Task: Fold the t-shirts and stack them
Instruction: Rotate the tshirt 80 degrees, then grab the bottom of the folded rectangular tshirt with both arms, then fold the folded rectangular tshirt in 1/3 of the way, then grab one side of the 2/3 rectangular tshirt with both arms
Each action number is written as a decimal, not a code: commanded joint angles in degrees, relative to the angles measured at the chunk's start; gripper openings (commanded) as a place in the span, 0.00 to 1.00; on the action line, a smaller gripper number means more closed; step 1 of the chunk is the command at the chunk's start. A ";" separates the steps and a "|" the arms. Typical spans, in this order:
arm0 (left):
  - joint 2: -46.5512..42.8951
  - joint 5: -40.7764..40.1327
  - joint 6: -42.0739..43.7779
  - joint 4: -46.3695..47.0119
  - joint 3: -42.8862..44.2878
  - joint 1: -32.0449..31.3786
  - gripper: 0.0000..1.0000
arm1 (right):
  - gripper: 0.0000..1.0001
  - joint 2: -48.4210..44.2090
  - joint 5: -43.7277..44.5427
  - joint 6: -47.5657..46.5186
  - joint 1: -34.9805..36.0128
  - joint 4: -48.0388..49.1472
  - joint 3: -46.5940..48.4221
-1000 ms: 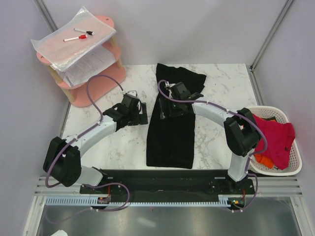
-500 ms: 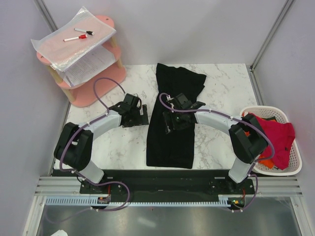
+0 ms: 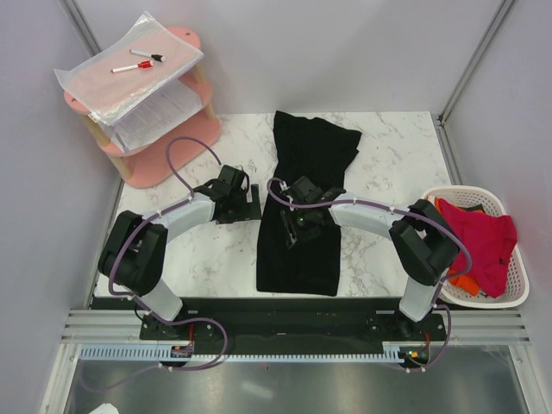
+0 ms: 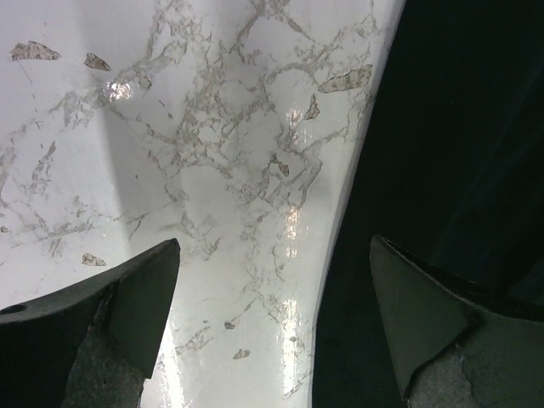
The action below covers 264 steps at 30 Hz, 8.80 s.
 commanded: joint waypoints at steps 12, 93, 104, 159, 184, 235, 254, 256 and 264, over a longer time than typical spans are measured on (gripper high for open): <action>0.48 -0.29 0.21 1.95 -1.06 0.14 1.00 | 0.00 -0.47 1.49 2.40 1.16 1.42 -1.11; -14.72 14.48 -16.58 6.96 -26.81 -23.59 0.02 | 0.00 -34.75 -21.01 17.96 -14.04 4.24 -40.23; -22.38 3.33 -12.19 -5.08 -13.64 -23.51 0.02 | 0.00 -40.21 -11.09 14.53 -14.13 -1.40 -26.69; 14.99 16.94 5.66 5.10 27.61 3.39 1.00 | 0.61 -6.37 3.55 2.58 -26.53 41.41 -8.14; 11.29 13.07 5.74 5.90 16.69 3.12 1.00 | 0.00 12.35 5.78 -3.57 -14.48 24.89 9.52; 12.52 21.24 2.93 13.46 3.86 2.60 0.62 | 0.88 -18.76 -2.20 17.08 -27.58 25.22 -30.90; 12.44 21.60 0.91 16.45 -0.97 1.54 0.02 | 0.00 -16.30 5.62 19.63 -23.98 42.29 -42.33; 11.21 21.16 0.65 16.45 -2.37 1.37 0.02 | 0.00 -17.88 5.53 19.28 -23.89 40.71 -43.03; 3.83 20.63 -2.16 15.05 -9.84 -2.40 0.02 | 0.00 -27.44 2.90 17.70 -23.01 30.10 -44.79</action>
